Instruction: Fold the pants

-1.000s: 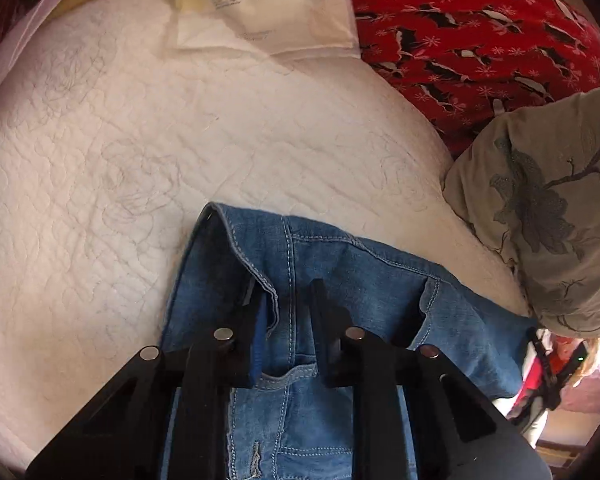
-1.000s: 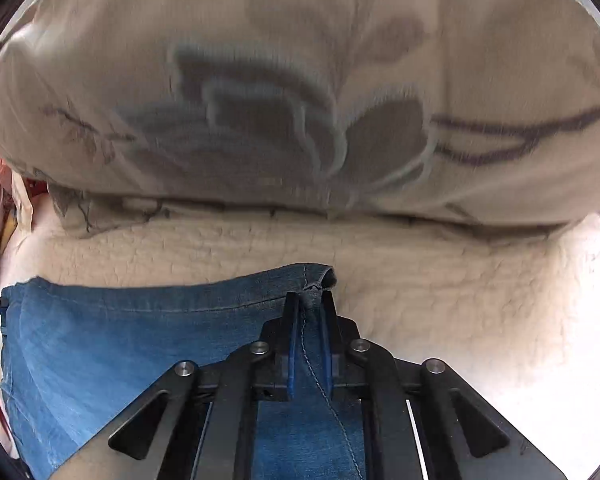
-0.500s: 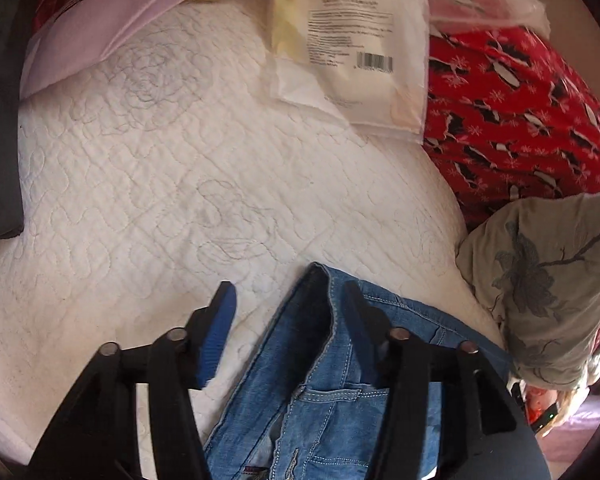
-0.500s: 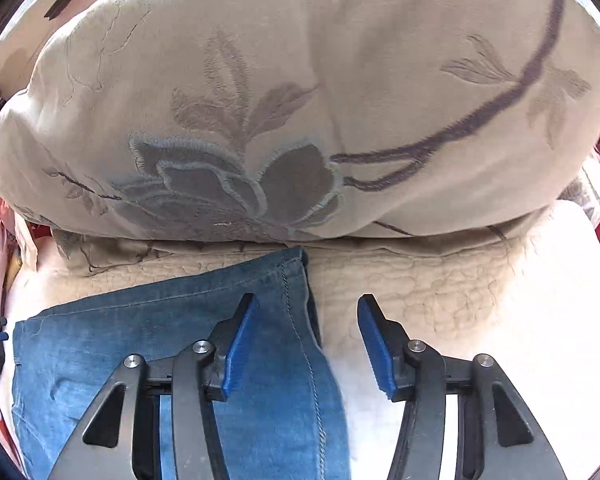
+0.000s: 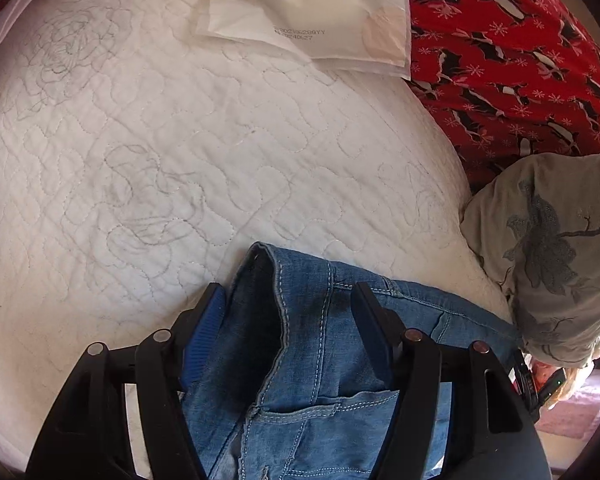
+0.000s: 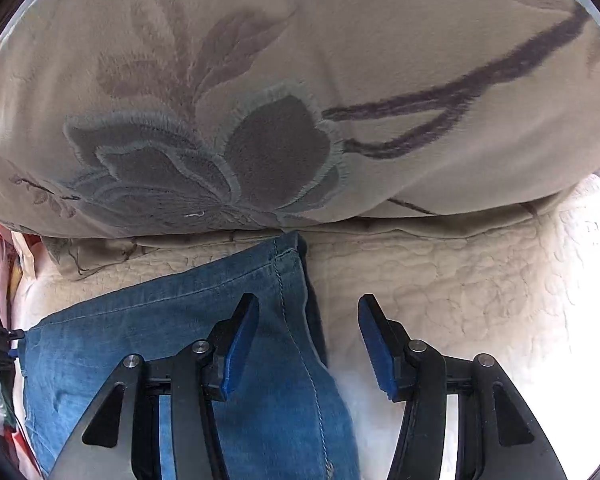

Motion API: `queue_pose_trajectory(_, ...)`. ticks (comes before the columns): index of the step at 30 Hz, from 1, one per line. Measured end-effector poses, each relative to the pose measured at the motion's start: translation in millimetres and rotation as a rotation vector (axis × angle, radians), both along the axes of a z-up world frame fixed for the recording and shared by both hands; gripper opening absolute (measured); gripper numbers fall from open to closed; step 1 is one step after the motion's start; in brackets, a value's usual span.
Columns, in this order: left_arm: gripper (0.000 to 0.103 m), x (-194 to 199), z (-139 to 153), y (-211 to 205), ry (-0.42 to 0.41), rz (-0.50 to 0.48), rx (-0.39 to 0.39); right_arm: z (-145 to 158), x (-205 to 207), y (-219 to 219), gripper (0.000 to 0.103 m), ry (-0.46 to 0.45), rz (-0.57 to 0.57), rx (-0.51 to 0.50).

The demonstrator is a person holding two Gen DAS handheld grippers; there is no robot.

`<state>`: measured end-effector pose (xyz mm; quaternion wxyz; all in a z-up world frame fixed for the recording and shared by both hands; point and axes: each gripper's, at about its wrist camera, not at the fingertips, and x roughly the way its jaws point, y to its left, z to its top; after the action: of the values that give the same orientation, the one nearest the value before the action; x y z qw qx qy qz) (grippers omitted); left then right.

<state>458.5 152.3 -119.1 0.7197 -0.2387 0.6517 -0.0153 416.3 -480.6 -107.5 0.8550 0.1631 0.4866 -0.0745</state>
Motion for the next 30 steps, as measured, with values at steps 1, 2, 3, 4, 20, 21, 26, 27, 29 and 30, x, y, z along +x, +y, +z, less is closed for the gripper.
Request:
queue_pose_trajectory(1, 0.067, 2.7, -0.7, -4.4, -0.001, -0.008, 0.006, -4.1, 5.6, 2.9, 0.053, 0.009, 0.006, -0.011)
queue_pose_trajectory(2, 0.067, 5.0, -1.2, -8.6, -0.001, -0.018, 0.011, -8.0, 10.6, 5.4, 0.053, 0.019, 0.011, -0.022)
queue_pose_trajectory(3, 0.067, 6.3, -1.0, -12.3, 0.002, -0.029, 0.021, -11.8, 15.9, 9.8, 0.054, 0.026, 0.018, -0.036)
queue_pose_trajectory(4, 0.067, 7.6, -1.1, -16.2, 0.005, -0.038, 0.037, -13.2, 19.4, 14.5, 0.051, 0.025, 0.037, -0.053)
queue_pose_trajectory(20, 0.011, -36.6, 66.0, -25.9, -0.205, -0.097, 0.098, 64.2, -42.2, 32.3, 0.01, -0.142, 0.087, -0.047)
queue_pose_trajectory(21, 0.011, -43.1, 72.0, -25.7, -0.223, -0.096, 0.103, 69.8, -50.7, 33.7, 0.01, -0.157, 0.085, -0.036)
queue_pose_trajectory(26, 0.011, -72.6, 99.2, -22.3, -0.306, -0.091, 0.095, 95.7, -89.7, 49.0, 0.01, -0.213, 0.083, 0.007)
queue_pose_trajectory(27, 0.011, -74.6, 101.5, -23.4, -0.313, -0.093, 0.091, 99.9, -94.7, 53.9, 0.01, -0.215, 0.086, 0.012)
queue_pose_trajectory(29, 0.011, -83.1, 106.1, -22.7, -0.325, -0.097, 0.083, 108.3, -108.8, 58.1, 0.01, -0.225, 0.09, 0.018)
queue_pose_trajectory(30, 0.011, -87.3, 108.6, -22.9, -0.332, -0.098, 0.083, 109.9, -115.0, 59.9, 0.01, -0.229, 0.089, 0.027)
